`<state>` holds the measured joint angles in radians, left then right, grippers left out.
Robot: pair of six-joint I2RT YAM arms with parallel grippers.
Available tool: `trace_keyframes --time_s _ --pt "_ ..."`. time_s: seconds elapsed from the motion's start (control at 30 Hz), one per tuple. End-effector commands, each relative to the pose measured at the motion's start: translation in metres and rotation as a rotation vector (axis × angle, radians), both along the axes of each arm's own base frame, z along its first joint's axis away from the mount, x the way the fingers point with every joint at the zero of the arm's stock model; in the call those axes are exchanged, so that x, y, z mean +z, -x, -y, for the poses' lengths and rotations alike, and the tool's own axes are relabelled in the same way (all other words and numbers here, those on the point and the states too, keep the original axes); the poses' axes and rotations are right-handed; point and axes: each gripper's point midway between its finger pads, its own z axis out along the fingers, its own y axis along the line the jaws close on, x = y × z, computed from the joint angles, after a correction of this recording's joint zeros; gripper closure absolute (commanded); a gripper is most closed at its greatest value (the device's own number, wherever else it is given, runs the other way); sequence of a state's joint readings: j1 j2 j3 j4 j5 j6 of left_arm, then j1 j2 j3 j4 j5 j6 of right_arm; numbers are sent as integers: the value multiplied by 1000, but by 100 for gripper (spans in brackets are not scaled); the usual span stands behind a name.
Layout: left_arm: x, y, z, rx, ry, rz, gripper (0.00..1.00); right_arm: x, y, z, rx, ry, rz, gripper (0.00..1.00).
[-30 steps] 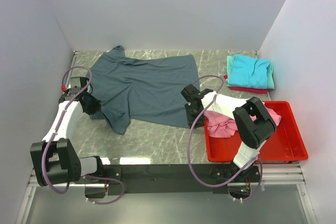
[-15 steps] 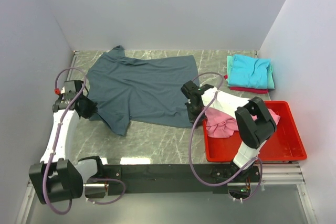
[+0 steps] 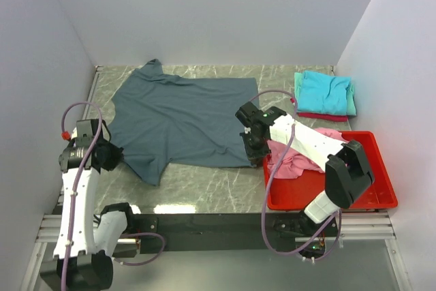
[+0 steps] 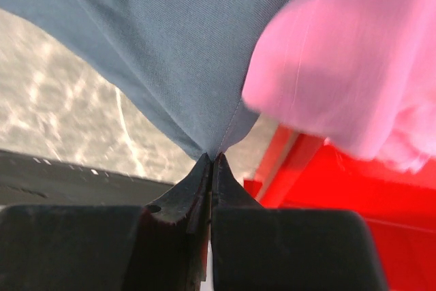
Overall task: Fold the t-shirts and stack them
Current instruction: Flatten the tshirt out, then fold the tshirt
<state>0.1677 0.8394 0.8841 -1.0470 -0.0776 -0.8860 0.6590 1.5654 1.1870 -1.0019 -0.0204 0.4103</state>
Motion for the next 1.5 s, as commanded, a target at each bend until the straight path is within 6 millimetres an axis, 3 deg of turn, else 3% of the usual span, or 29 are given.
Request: trace_keyframes --time_s 0.0,0.3,0.4,0.6,0.77,0.9,0.97,1.2,1.27,1.3,1.37,1.47 --pt "20 19 0 57 4 13 100 3 29 13 17 29 -54 100" --pt "51 42 0 82 -6 15 99 -12 36 16 16 41 -78 100" --pt "50 41 0 86 -1 23 99 -9 29 12 27 38 -66 100" --pt "37 -1 13 9 80 45 99 0 6 -1 46 31 -54 100" --pt "55 -44 2 -35 29 121 99 3 -18 -13 51 8 -47 100" --pt "47 -82 4 -132 33 111 99 1 -42 -8 28 4 -49 100" --pt "53 -102 4 -166 32 147 99 -1 -53 -5 27 10 -44 100" --pt "35 -164 7 -329 47 143 100 -11 -92 7 -11 1 -64 100" --pt "38 -178 8 -353 51 160 100 -13 -104 9 -21 -4 -62 100" --pt "30 -186 7 -365 52 140 99 -13 -107 10 -24 -4 -62 100" --pt "36 -200 3 -373 35 162 99 -15 -117 12 -34 -6 -62 100" --pt "25 -217 1 -403 34 132 99 -18 -125 12 -38 -10 -65 100"
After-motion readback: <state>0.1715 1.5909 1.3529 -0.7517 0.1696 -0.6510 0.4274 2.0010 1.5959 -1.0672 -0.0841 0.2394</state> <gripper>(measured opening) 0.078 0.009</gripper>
